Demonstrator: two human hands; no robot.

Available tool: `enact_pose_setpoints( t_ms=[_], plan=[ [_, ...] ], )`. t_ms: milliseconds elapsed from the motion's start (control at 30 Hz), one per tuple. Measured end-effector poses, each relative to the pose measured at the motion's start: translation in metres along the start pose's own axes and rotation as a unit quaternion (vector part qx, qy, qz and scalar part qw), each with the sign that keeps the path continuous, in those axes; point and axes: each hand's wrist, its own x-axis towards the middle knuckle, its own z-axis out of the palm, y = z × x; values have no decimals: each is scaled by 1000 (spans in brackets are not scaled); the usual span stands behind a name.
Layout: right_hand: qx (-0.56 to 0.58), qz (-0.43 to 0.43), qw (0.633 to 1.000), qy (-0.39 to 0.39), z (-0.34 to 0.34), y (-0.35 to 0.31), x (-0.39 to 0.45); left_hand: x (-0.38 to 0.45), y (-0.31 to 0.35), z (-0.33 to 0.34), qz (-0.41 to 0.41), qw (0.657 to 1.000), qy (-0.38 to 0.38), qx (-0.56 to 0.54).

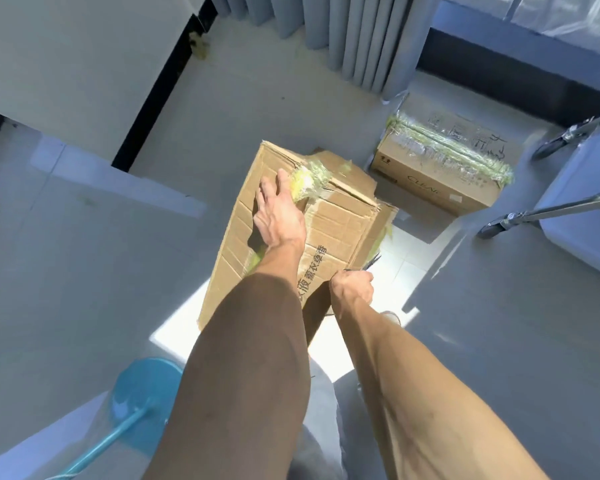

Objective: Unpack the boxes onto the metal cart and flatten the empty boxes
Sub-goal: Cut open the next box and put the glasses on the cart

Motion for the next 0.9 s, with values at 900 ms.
enact_pose_setpoints(
  t_ms=[900],
  plan=[
    [-226, -241, 909, 252, -104, 54, 178, -78, 143, 158, 119, 990, -74, 34]
  ],
)
